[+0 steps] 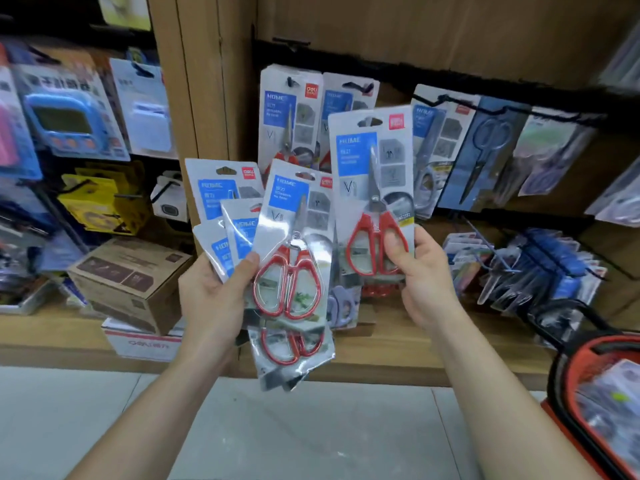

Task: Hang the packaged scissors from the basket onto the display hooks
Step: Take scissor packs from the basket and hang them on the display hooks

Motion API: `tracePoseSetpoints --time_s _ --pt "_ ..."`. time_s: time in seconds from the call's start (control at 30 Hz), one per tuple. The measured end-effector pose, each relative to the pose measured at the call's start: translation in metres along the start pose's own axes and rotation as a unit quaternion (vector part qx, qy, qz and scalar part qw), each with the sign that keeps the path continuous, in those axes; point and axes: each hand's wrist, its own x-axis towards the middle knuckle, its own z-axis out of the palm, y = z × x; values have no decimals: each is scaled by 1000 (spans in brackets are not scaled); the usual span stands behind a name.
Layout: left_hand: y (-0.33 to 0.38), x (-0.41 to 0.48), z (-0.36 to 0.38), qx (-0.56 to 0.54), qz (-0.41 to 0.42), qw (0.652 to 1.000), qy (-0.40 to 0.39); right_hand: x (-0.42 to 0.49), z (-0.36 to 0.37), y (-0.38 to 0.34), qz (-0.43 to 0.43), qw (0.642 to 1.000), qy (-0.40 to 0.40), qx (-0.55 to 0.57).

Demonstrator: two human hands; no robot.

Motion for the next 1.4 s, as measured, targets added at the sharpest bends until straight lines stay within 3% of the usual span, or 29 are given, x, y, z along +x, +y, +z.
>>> tracePoseSetpoints --time_s 0.17,0.53,0.8,0.97,1.0,1.07,1.17,1.27,1.4 --pt "0 4 5 -2 32 999 22 23 11 -10 -46 998 27 -39" --pt "-1 9 -3 -10 53 998 18 74 26 -7 -2 994 99 -53" --pt "-4 10 -11 -21 19 1000 0 147 31 1 42 960 180 -210" --pt "-6 8 -10 -50 -27 998 -30 92 36 -5 7 949 238 -207" --pt "-7 7 -8 -54 -38 997 -41 69 37 0 21 961 212 -177" --pt "-8 3 -4 -67 -58 994 -66 16 44 14 113 985 77 -108" --pt "-9 -3 5 -54 -83 990 -95 -41 51 26 272 958 -79 39" --pt "-12 -8 12 -40 -103 989 -102 -56 51 25 299 934 -88 174" --pt "-16 -18 18 -45 -155 982 -99 -61 46 28 303 922 -75 231"
